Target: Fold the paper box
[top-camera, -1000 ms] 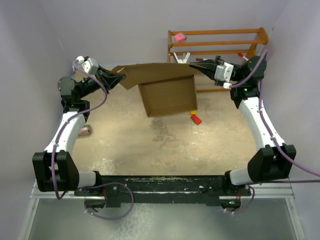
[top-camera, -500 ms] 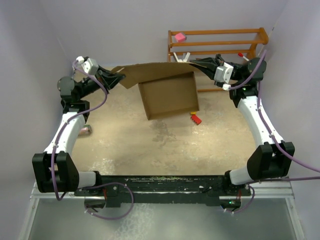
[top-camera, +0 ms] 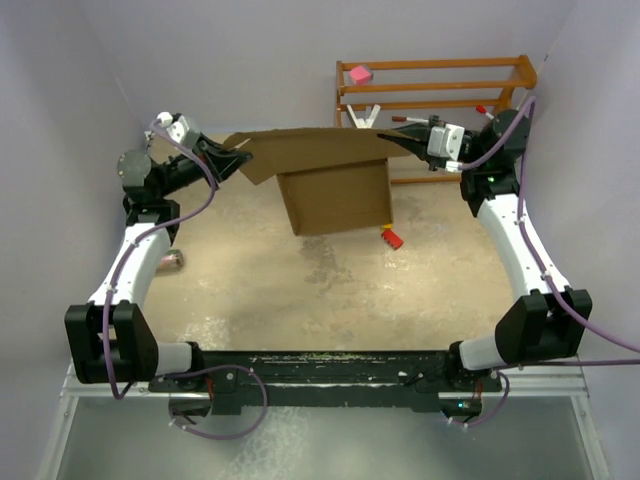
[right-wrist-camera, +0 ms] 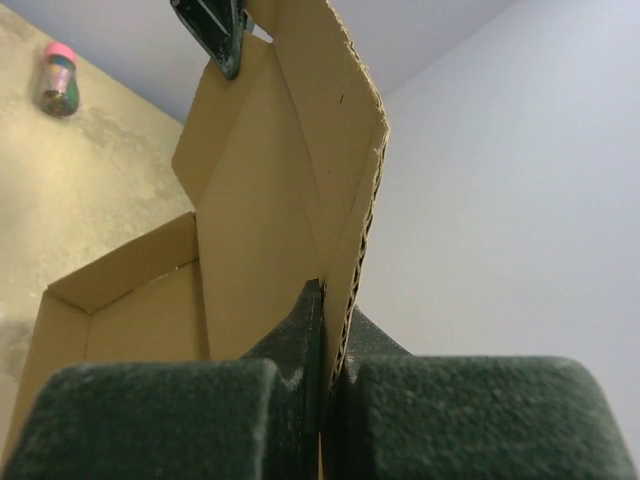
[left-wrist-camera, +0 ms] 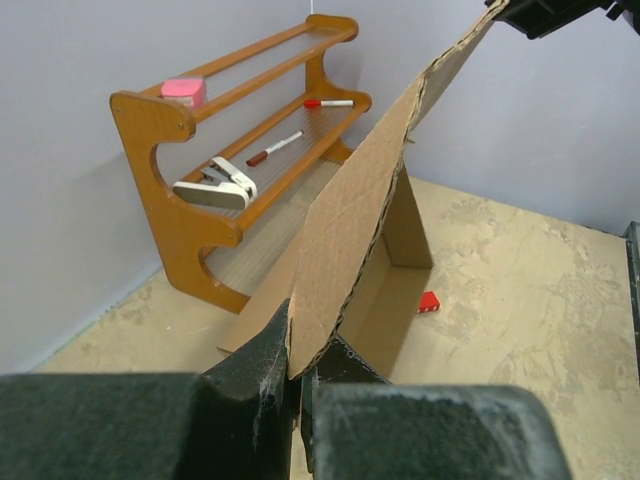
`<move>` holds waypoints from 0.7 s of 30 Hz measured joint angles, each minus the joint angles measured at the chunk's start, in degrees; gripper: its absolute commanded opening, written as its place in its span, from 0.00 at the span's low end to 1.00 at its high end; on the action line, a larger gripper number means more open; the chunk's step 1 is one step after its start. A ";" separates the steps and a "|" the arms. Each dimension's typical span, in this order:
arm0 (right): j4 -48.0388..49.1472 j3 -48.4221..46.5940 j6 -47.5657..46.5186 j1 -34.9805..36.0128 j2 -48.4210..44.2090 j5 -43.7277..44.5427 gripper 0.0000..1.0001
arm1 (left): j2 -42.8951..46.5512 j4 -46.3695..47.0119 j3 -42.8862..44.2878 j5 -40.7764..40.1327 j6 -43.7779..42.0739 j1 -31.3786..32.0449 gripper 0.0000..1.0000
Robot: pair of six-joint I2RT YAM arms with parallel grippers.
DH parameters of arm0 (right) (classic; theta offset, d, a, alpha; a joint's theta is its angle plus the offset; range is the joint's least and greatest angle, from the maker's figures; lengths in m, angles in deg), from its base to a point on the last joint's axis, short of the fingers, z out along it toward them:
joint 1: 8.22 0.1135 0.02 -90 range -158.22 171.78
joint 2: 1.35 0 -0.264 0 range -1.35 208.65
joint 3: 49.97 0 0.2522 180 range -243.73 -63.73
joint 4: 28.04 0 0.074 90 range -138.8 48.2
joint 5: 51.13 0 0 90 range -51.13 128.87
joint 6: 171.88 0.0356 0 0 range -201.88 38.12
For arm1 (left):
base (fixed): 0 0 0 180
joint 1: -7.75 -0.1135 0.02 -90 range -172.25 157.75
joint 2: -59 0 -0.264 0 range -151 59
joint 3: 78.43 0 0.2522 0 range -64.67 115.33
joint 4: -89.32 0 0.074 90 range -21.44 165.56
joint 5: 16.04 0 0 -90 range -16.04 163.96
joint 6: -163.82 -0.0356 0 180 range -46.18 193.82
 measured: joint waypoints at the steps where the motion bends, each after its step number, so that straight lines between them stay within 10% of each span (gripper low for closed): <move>1: -0.96 0.00 -0.02 0.00 -0.13 0.00 0.00 | -0.20 -0.09 0.00 0.00 0.11 0.00 0.06; 21: -19.39 -1.73 -0.66 0.42 -0.17 4.24 0.00 | -1.70 -6.67 -0.94 -1.01 0.35 0.13 0.27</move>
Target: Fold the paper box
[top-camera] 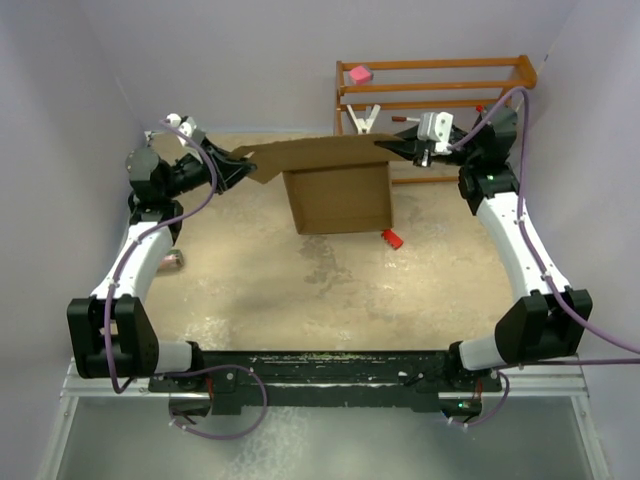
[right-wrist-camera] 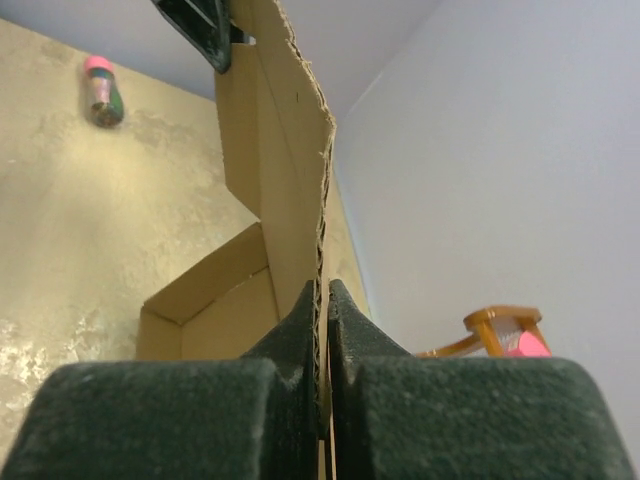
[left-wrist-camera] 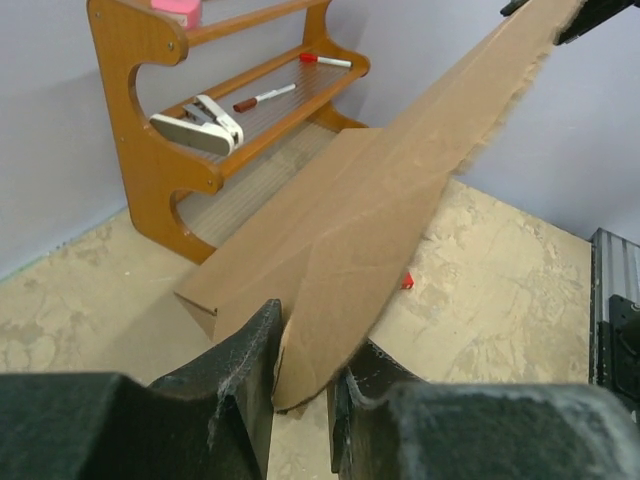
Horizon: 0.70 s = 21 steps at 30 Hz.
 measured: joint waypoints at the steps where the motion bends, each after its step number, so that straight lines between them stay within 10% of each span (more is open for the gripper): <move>1: -0.42 -0.04 -0.04 0.02 0.13 0.98 0.00 | -0.04 -0.72 0.02 -0.24 -0.11 0.00 0.29; 10: 5.09 1.75 -0.22 0.07 3.41 6.64 0.00 | 0.07 -3.93 0.09 -3.26 -0.96 -0.02 0.58; 21: 0.85 -10.71 -0.22 -0.70 15.06 11.45 0.00 | 8.92 -8.09 -1.33 -12.81 -2.25 -0.90 0.66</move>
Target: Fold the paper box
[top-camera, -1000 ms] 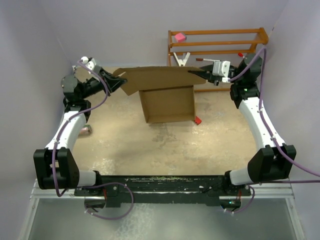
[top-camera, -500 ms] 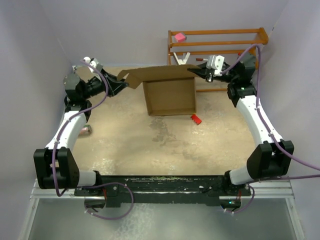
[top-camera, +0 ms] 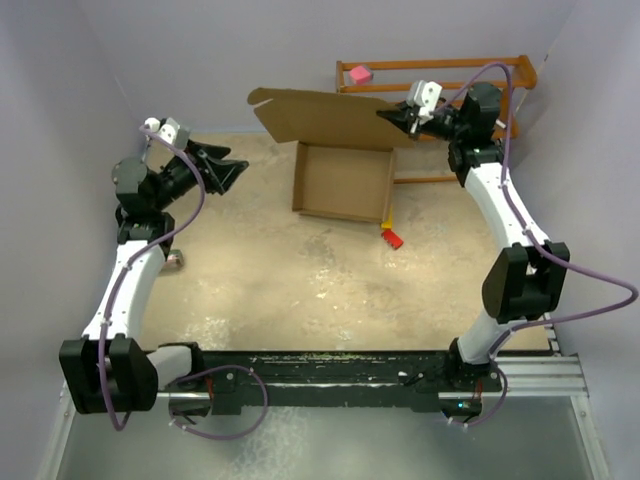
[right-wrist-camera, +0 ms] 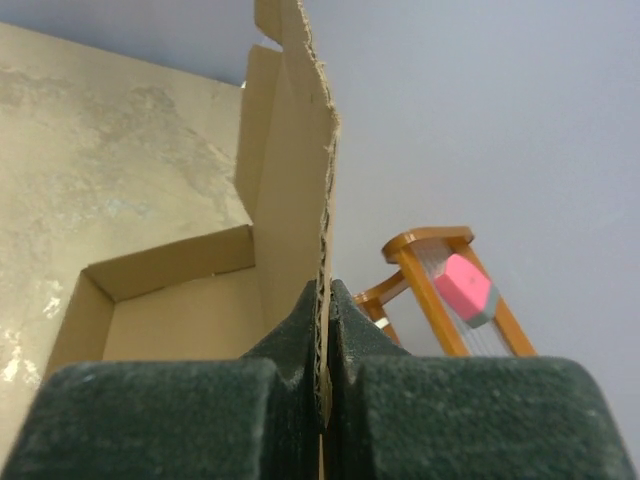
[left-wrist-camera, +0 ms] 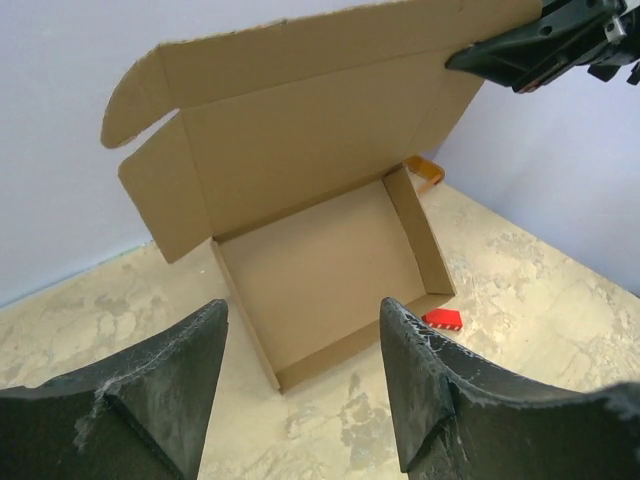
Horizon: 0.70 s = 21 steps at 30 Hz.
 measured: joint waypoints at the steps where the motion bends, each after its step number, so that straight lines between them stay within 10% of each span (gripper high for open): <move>1: 0.59 -0.48 0.02 -0.09 0.07 0.07 0.00 | 0.83 -0.72 -0.33 -0.55 0.00 0.00 0.66; 15: 30.29 3.82 0.42 4.33 -4.70 -0.48 0.00 | 14.12 -6.60 -7.74 -2.08 7.28 0.00 0.69; 16: 27.89 3.61 0.04 5.51 -5.35 -0.28 0.87 | 15.43 -6.93 -8.46 -2.08 7.74 0.00 0.69; 21: -0.52 -2.47 33.03 14.60 -8.24 10.08 1.00 | 20.17 -11.58 -9.31 -2.67 7.30 0.00 0.70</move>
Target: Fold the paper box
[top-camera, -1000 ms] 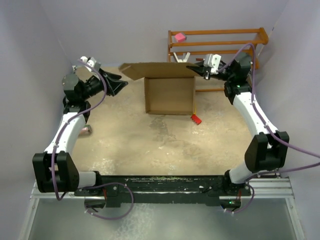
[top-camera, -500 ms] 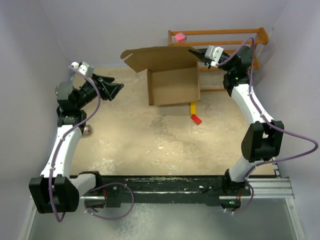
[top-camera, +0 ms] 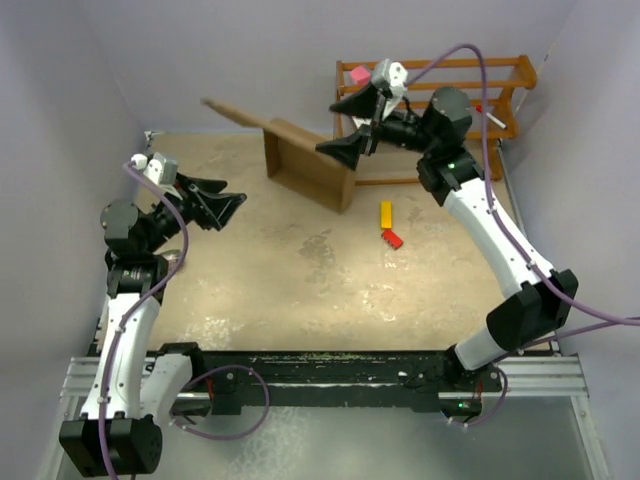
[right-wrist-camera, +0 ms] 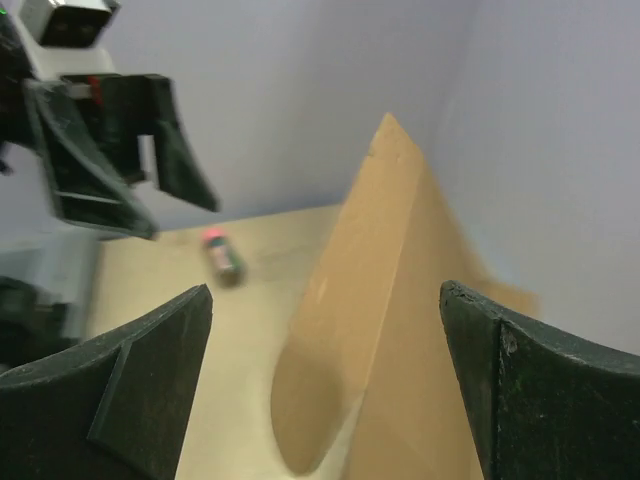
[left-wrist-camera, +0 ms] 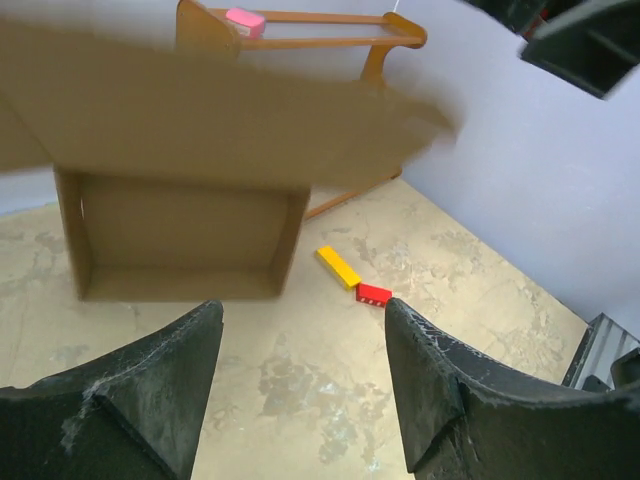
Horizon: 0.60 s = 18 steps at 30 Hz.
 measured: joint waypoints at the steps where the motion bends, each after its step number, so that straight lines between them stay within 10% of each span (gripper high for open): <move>1: -0.68 0.00 0.87 2.08 -0.09 0.20 1.00 | 0.59 -1.07 0.00 -0.28 -0.48 0.00 0.70; 18: -30.21 -7.28 -6.36 9.05 -7.76 8.00 1.00 | 3.15 -8.07 -0.68 -3.19 -1.25 -0.04 0.70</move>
